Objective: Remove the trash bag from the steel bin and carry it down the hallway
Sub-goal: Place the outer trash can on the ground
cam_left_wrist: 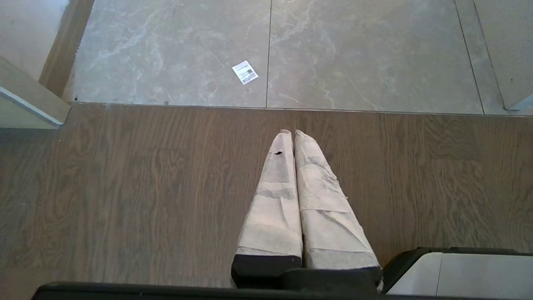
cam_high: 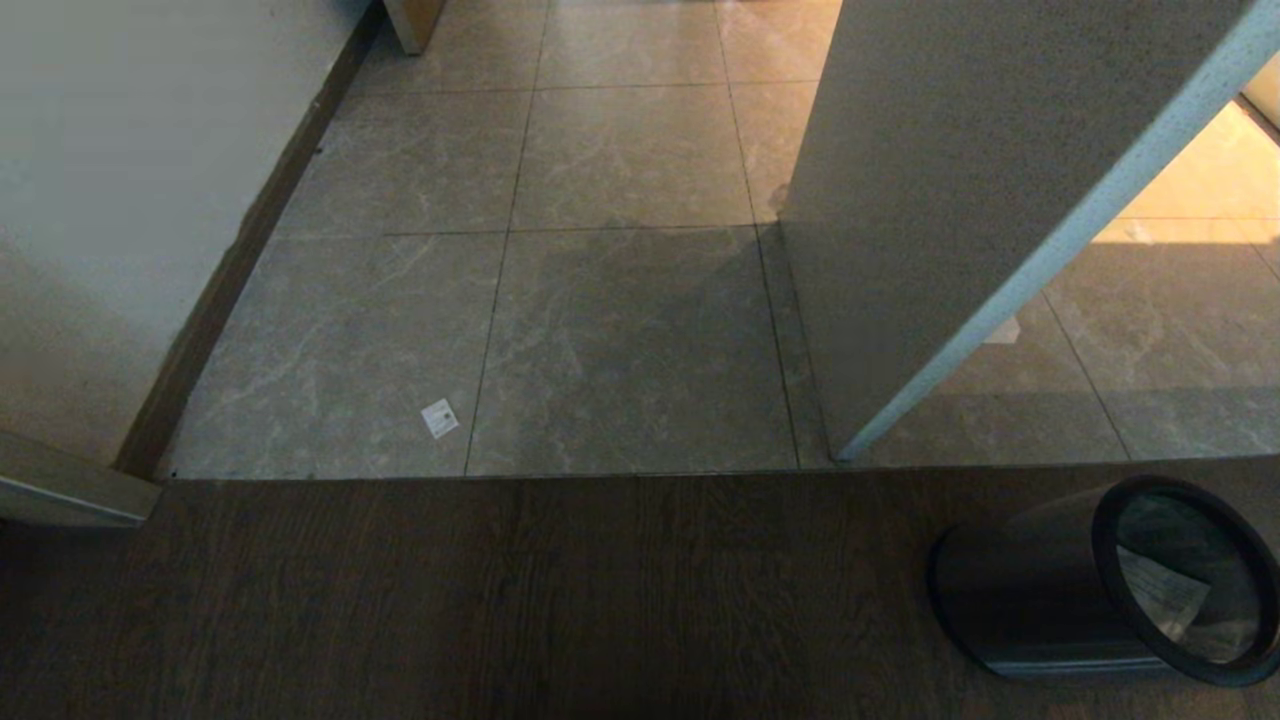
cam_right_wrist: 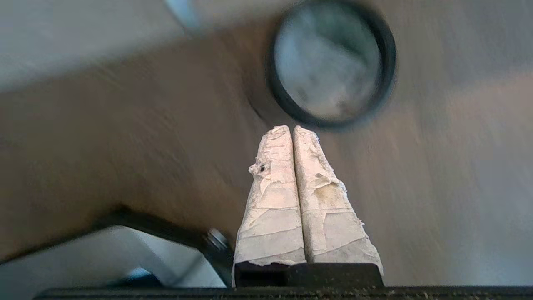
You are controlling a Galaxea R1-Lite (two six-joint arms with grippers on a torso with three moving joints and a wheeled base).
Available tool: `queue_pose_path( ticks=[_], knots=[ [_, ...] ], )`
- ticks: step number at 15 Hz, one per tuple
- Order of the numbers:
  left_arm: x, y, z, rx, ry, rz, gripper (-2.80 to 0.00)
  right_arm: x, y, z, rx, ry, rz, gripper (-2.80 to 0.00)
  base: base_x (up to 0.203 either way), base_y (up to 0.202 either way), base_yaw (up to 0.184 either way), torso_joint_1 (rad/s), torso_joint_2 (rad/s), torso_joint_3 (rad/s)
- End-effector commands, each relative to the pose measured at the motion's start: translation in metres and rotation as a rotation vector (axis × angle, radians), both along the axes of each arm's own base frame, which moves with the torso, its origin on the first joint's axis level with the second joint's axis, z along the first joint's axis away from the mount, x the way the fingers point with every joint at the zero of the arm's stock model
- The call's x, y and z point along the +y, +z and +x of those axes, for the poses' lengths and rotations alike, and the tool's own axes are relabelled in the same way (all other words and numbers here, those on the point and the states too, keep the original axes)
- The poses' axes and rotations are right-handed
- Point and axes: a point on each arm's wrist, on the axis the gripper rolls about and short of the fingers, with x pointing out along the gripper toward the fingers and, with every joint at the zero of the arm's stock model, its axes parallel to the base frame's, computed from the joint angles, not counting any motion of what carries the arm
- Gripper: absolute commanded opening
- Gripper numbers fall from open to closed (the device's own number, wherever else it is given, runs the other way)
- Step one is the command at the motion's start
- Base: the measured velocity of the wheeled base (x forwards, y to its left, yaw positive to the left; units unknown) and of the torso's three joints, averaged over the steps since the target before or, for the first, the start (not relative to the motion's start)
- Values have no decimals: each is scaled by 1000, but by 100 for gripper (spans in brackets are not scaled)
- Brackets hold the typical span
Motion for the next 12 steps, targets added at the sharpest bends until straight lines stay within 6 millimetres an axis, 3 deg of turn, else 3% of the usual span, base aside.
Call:
queue_pose_path(
  ticks=[1, 5, 6, 12],
  knots=[
    [0, 0, 0, 0, 0, 0, -280, -1, -22, 61, 259, -30, -3, -280, 0, 0, 0, 0, 0, 0],
    [0, 0, 0, 0, 1, 0, -280, -6, -71, 115, 326, -14, 93, -280, 0, 0, 0, 0, 0, 0],
    [0, 0, 0, -1, 0, 0, -280, -11, -80, 128, 352, -22, 126, 0, 0, 0, 0, 0, 0, 0],
    [0, 0, 0, -1, 1, 0, -280, -56, -131, 199, 347, -90, 219, 0, 0, 0, 0, 0, 0, 0]
  ],
)
